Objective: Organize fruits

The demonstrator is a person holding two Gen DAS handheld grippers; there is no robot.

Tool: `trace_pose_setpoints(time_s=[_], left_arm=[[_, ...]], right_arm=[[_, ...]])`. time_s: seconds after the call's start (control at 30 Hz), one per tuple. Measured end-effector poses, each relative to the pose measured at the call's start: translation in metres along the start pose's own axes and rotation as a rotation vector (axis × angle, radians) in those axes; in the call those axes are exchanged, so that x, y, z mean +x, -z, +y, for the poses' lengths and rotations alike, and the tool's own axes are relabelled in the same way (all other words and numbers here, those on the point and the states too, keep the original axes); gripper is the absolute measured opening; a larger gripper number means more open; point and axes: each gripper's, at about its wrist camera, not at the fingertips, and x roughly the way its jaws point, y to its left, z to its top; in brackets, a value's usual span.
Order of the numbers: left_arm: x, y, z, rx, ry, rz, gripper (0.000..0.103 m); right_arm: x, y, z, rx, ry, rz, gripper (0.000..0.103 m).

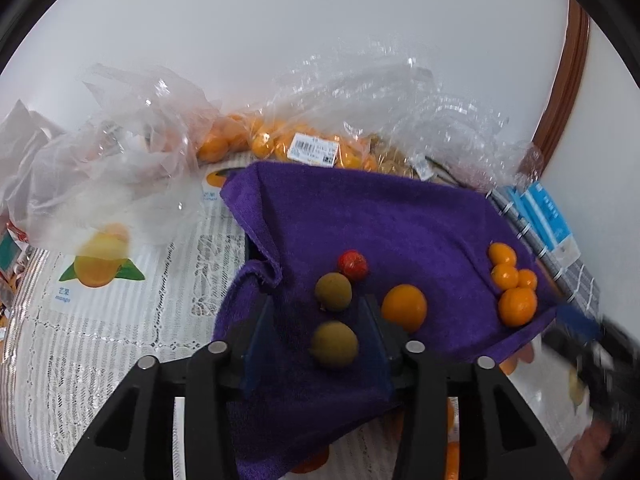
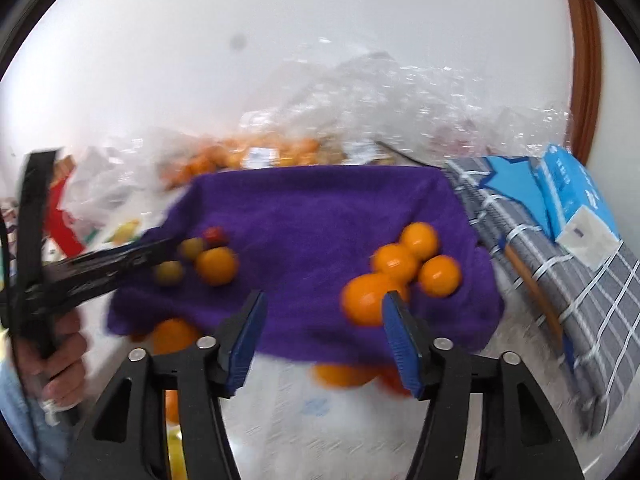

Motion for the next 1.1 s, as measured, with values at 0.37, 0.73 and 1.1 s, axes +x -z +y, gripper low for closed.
trace_pose_setpoints(time_s=[0.37, 0.73, 1.1], left_arm=[[-0.066, 0.02, 0.035, -0.082, 0.043, -0.02, 0.043], [-0.035, 0.049, -0.015, 0.011, 0.149, 0.128, 0.042], [0.001, 0.059, -0.065, 0.075, 0.093, 0.204, 0.037]], right_arm=[[0.013, 0.047, 0.077, -0.127, -0.135, 0.126, 0.063], [0.0, 0.06, 0.048, -0.116, -0.104, 0.146, 0.042], [-0.018, 0.004, -0.019, -0.048, 0.03, -0.002, 0.042]])
